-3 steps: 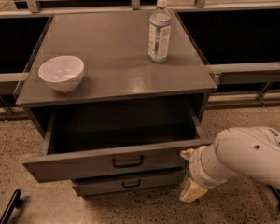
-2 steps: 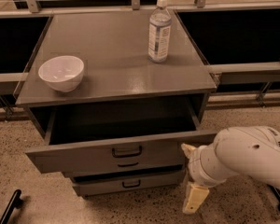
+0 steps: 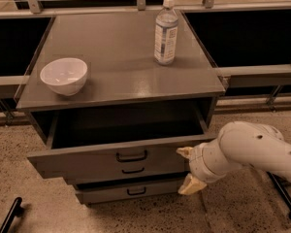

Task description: Close top drawer

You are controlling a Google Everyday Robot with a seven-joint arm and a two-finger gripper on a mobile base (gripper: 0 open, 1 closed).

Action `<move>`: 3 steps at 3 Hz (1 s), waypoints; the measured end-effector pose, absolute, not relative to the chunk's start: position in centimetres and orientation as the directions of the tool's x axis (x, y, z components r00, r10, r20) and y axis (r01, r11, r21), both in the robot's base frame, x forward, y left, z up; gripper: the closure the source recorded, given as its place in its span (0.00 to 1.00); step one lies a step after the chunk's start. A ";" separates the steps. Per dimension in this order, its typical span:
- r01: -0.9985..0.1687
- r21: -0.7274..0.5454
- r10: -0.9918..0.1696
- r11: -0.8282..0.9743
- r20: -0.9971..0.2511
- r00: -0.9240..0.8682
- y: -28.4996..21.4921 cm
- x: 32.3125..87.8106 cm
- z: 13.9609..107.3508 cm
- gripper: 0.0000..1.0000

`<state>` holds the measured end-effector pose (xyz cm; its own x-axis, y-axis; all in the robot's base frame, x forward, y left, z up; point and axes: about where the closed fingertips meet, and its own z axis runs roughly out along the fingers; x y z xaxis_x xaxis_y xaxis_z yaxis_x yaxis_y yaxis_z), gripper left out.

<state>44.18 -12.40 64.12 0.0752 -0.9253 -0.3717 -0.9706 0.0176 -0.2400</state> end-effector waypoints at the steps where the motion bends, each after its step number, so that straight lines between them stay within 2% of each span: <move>1: -0.965 -0.261 -0.912 -0.024 -0.389 0.128 -11.6 46.3 63.3 0.61; 2: -0.961 -0.273 -0.905 -0.051 -0.394 0.161 -11.0 47.8 62.3 0.84; 3: -0.961 -0.273 -0.904 -0.053 -0.395 0.162 -11.0 47.9 62.2 0.84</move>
Offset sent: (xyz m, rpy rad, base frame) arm 0.0550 0.0193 -0.0302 0.0391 -0.0497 0.1129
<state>47.86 -10.98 62.19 0.1621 -0.9042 -0.3952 -0.9606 -0.0529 -0.2729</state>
